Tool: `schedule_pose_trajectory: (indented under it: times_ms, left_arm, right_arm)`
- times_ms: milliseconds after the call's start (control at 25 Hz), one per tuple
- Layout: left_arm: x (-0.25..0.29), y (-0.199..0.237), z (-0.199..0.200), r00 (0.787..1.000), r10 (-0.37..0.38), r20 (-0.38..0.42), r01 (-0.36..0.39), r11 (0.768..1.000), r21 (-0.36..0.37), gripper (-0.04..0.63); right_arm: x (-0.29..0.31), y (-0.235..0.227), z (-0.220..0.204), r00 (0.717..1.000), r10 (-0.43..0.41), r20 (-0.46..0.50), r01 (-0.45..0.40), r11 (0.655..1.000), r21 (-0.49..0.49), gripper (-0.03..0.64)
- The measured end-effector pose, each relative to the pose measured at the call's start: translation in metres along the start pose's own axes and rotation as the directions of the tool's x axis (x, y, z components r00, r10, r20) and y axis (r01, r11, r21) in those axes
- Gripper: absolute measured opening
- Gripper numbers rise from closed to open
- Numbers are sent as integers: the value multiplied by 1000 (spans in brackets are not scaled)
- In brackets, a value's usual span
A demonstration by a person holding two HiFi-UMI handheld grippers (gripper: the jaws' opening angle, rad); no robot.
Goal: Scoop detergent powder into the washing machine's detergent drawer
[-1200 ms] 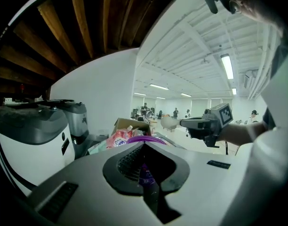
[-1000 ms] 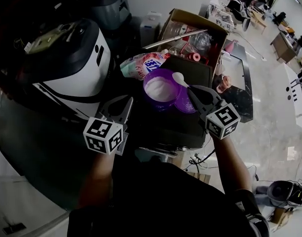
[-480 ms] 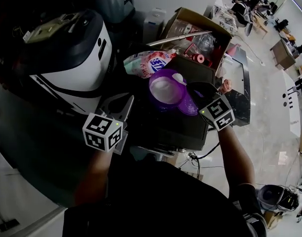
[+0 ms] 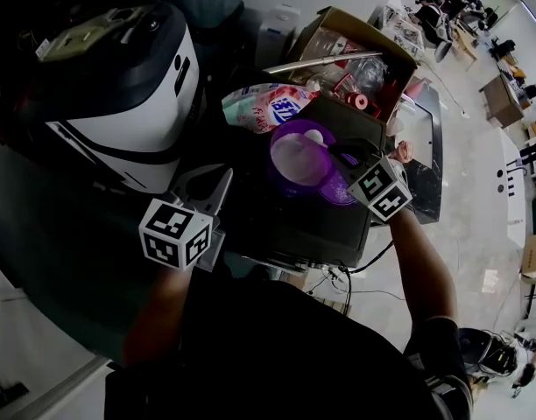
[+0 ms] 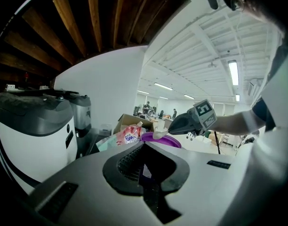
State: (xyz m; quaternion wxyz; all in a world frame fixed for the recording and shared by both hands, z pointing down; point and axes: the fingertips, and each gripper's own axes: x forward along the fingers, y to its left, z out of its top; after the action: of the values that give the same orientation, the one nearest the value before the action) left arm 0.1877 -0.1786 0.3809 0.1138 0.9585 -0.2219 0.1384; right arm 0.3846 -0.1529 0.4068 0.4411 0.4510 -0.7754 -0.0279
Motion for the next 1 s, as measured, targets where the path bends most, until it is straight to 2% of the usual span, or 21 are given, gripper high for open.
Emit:
schedule_pose_trajectory:
  times_ms: [160,360,1000]
  left_arm:
    - [2,8,-3,1000,5,-11,-5,1000,-2,8]
    - [6,12,-8,1000,3,-25,-3,1000,-9,8]
    - [18,16,-12,999,-1,-41,0,1000,-21,8]
  right_arm:
    - [8,-2,-8,996,20,-84,-30,993,-117,20]
    - [15,-1,-10,989,60,-132,-84,980,-182,20]
    - [33,1,-28,959,142,-246,-203,948,-247,20]
